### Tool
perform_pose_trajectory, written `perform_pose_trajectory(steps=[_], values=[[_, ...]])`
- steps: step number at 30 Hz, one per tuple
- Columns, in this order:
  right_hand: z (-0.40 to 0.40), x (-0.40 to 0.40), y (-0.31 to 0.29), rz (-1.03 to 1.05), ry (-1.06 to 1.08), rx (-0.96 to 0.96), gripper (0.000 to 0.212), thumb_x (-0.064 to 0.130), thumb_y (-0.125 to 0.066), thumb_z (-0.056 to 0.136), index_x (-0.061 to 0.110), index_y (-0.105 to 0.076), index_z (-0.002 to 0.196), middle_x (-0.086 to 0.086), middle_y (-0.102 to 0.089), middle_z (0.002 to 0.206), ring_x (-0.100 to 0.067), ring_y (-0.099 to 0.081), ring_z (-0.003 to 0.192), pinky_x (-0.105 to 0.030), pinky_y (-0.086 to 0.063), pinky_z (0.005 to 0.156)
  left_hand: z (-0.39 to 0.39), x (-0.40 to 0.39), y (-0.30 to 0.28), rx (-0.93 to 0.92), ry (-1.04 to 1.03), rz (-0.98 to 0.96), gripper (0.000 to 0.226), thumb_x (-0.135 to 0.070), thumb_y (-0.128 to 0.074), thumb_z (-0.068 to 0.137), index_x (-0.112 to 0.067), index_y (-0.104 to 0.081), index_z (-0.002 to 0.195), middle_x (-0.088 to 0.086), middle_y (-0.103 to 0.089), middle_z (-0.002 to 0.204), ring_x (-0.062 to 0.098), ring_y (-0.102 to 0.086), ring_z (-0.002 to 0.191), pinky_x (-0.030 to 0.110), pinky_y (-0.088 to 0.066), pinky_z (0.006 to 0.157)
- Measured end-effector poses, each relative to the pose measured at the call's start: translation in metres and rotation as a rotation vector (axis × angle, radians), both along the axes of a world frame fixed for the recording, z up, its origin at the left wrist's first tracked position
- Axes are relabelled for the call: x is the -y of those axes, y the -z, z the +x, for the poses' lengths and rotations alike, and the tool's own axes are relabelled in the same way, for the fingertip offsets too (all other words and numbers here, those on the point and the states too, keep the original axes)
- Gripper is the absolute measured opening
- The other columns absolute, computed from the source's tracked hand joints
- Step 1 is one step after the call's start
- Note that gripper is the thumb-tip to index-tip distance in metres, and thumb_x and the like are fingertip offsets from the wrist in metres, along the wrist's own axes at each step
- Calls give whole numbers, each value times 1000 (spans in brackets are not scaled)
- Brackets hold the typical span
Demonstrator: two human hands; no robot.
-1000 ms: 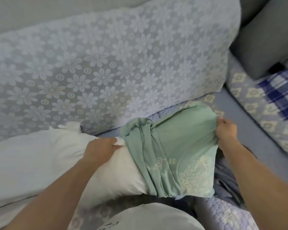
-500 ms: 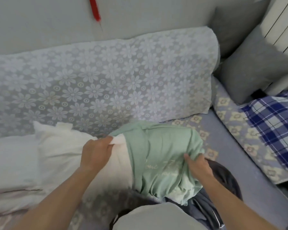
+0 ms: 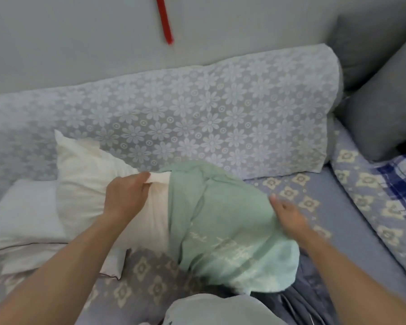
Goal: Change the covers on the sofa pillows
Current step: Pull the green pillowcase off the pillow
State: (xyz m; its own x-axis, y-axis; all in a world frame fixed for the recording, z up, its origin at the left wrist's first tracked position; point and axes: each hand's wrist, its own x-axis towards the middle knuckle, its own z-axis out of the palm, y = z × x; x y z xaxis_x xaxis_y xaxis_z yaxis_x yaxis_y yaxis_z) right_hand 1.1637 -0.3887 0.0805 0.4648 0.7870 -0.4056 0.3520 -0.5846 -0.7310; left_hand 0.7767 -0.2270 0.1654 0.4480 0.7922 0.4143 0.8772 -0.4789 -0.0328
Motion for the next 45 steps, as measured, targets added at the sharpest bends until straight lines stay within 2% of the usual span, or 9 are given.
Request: perform_pose_trajectory(steps=[3,7,16,19,24,28,32,41,45], values=[[-34,11,3,78,-34,89,59,66,-42,93,12,-55,75,-7,-59,74,-27,-56,73,-36,-42,66,-31,-7,13,-237,-245,-187,11,-17,-52,96,-16,-61,90,4,-65,69,29,-59,57,33,-41,54],[6,36,15,-40,171,220,46,46,-45,102,6,-67,101,-23,-66,101,-36,-61,89,-38,-44,73,-72,-13,9,-350,-421,-260,24,-16,-40,98,-23,-58,111,6,-68,89,30,-67,77,33,-42,61],[53,96,46,-417,674,228,43,35,-46,101,-4,-62,109,-30,-61,101,-46,-61,96,-46,-47,75,-47,-34,16,-1,-720,-384,21,-16,-39,99,-15,-60,105,13,-64,103,35,-63,95,40,-45,78],[74,136,64,-476,763,202,33,20,-47,100,-7,-62,114,-30,-59,105,-45,-61,100,-49,-51,90,-63,-50,14,119,-871,-377,29,-23,-41,102,-10,-62,117,20,-64,117,40,-62,109,48,-49,91],[-19,115,40,-156,575,-178,40,40,-59,98,2,-67,90,-20,-69,95,-34,-64,86,-44,-51,83,-19,-72,16,143,-448,-400,34,-29,-48,104,-10,-61,129,25,-62,126,43,-58,119,48,-44,101],[-62,78,6,201,640,-509,20,27,-71,92,7,-71,94,-12,-75,85,-30,-70,77,-40,-58,73,32,-63,22,150,-121,-496,38,-30,-57,101,-13,-62,135,22,-65,128,39,-60,118,43,-44,100],[-57,48,-49,338,503,-676,24,29,-74,88,8,-64,94,-23,-69,91,-37,-69,79,-51,-56,79,39,-79,1,179,-89,-483,39,-35,-57,101,-16,-63,135,19,-68,125,38,-61,116,43,-48,97],[-65,15,-139,596,461,-919,24,32,-65,82,14,-57,96,-14,-67,84,-26,-69,74,-38,-62,67,42,-116,-27,348,72,-618,39,-33,-61,100,-10,-65,131,11,-64,134,30,-57,125,32,-40,98],[-74,13,-170,709,577,-961,31,39,-73,70,15,-77,88,-6,-74,85,-19,-73,79,-35,-62,68,51,-177,20,59,-135,-714,53,-44,-52,102,-21,-44,148,17,-48,150,38,-44,138,45,-37,109]])
